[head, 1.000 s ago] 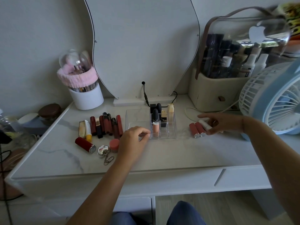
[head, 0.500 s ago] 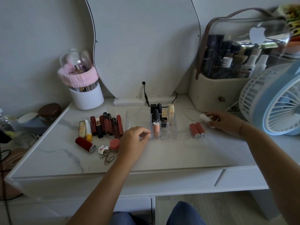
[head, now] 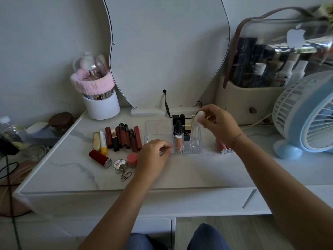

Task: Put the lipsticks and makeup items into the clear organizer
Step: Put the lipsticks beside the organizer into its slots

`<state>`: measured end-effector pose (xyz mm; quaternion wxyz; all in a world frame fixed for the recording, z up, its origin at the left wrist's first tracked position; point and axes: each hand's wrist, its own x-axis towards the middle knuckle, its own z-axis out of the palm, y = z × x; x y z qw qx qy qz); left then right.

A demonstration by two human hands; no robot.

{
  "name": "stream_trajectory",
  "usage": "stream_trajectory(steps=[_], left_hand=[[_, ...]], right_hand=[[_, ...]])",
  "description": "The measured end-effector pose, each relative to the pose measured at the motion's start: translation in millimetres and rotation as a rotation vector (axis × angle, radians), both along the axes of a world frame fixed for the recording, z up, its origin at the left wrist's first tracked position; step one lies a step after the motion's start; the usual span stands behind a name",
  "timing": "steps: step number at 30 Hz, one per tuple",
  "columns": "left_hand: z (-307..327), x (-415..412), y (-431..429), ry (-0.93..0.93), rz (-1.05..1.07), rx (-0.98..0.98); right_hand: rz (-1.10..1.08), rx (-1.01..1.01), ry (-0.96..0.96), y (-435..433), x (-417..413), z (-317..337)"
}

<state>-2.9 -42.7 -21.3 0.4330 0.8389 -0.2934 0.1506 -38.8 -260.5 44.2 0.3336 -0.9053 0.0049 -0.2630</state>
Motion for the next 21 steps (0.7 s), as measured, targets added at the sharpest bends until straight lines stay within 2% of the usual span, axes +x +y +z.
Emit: stream_trajectory(steps=[5, 11, 14, 16, 21], left_hand=[[-0.3, 0.5, 0.7, -0.003, 0.0, 0.004], [-0.2, 0.6, 0.6, 0.002, 0.003, 0.006], [0.2, -0.2, 0.3, -0.004, -0.001, -0.001], [0.0, 0.1, 0.0, -0.009, -0.001, 0.003], [-0.5, 1.4, -0.6, -0.013, -0.001, -0.011]], right_hand=[[-0.053, -0.074, 0.044, 0.4, 4.9, -9.7], [-0.015, -0.042, 0.045, -1.2, 3.0, -9.5], [0.017, 0.042, 0.088, -18.0, -4.4, -7.3], [0.017, 0.054, 0.166, -37.3, -11.5, -5.4], [0.113, -0.163, 0.524, -70.6, -23.9, -12.8]])
